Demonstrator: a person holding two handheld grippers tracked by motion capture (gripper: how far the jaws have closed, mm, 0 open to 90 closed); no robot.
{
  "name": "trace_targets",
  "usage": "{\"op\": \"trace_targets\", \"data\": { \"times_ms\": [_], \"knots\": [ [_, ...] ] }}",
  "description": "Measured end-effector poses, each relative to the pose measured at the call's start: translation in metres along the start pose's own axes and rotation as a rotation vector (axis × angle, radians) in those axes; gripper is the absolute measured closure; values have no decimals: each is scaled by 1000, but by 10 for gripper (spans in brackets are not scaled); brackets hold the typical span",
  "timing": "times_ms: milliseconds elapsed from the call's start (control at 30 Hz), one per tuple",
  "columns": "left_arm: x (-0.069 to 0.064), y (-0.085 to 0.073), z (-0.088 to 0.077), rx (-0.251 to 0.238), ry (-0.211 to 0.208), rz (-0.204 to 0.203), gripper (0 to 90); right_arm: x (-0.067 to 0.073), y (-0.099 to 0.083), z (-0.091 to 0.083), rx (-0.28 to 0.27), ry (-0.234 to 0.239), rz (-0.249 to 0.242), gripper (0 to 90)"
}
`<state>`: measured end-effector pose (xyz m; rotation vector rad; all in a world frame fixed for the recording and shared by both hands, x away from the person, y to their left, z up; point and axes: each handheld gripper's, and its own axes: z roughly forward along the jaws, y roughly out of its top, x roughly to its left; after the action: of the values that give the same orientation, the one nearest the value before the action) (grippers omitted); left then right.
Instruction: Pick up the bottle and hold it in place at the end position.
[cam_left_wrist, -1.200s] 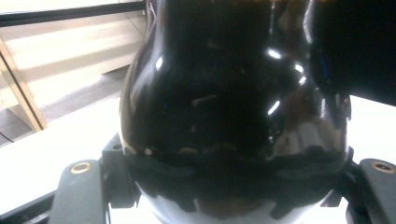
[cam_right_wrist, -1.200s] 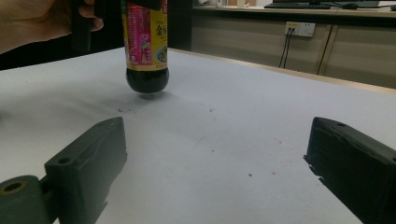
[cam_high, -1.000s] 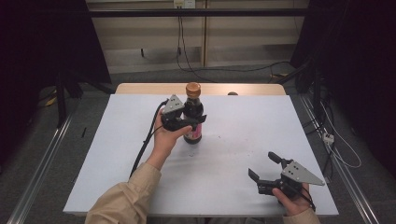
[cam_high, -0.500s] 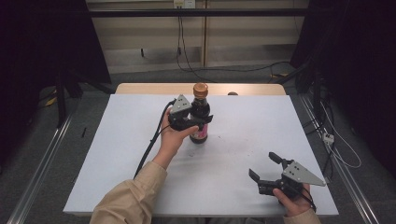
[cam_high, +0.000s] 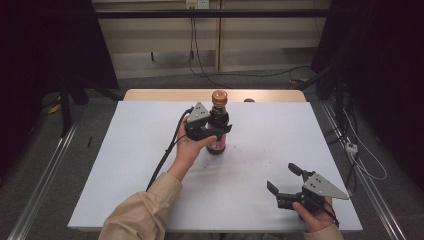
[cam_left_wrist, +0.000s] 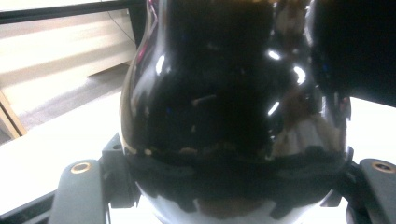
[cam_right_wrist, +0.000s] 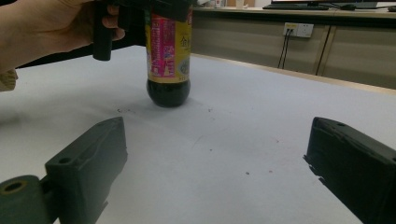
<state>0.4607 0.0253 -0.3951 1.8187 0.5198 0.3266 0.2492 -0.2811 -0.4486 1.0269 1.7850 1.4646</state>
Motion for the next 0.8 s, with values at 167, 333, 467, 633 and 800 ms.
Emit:
{"op": "trace_targets", "data": {
  "times_ms": [167, 333, 467, 633, 800],
  "knots": [
    [1, -1, 2, -1, 4, 2, 286, 0, 0, 0, 0, 1, 0, 45],
    [1, -3, 4, -17, 7, 7, 286, 0, 0, 0, 1, 2, 1, 45],
    [0, -4, 5, -29, -2, 29, 285, 0, 0, 0, 1, 2, -1, 46],
    [-1, -5, 5, -38, -10, 44, 284, 2, 0, 0, 1, 5, -7, 46],
    [-1, -6, -1, -16, -25, 48, 284, 2, 0, 1, 8, 8, -9, 45]
  ]
}}
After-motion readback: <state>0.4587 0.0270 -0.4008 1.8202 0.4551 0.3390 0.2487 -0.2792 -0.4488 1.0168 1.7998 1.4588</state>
